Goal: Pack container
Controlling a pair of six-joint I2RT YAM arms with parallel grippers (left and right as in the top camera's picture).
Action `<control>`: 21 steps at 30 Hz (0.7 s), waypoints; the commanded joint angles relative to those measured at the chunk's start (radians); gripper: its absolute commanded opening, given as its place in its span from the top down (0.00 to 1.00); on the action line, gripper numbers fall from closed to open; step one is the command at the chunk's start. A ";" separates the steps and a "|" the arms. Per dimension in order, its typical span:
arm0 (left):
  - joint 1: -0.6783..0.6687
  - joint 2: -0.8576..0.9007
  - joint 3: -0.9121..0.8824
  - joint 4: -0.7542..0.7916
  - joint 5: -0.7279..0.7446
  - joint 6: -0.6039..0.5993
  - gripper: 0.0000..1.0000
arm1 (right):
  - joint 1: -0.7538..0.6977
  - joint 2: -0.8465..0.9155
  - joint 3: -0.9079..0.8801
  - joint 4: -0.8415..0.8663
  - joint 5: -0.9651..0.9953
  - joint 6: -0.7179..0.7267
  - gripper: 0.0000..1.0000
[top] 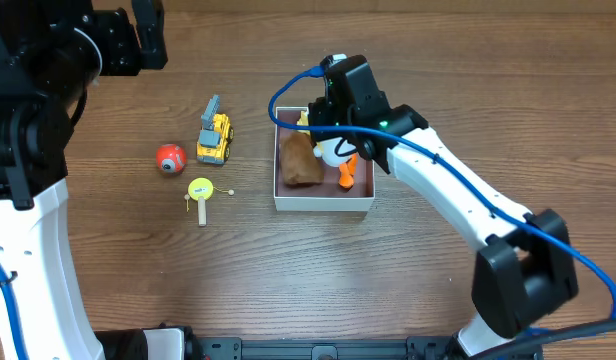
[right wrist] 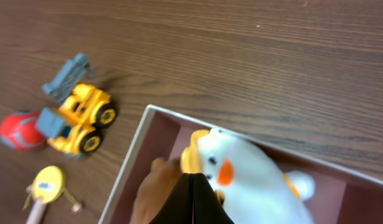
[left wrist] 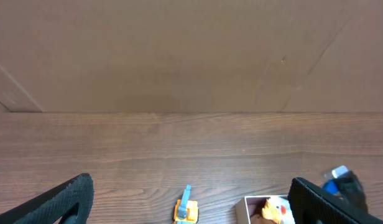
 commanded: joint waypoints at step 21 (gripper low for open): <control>0.004 0.001 0.006 0.000 -0.003 0.019 0.00 | -0.023 0.013 0.093 -0.068 0.016 -0.057 0.77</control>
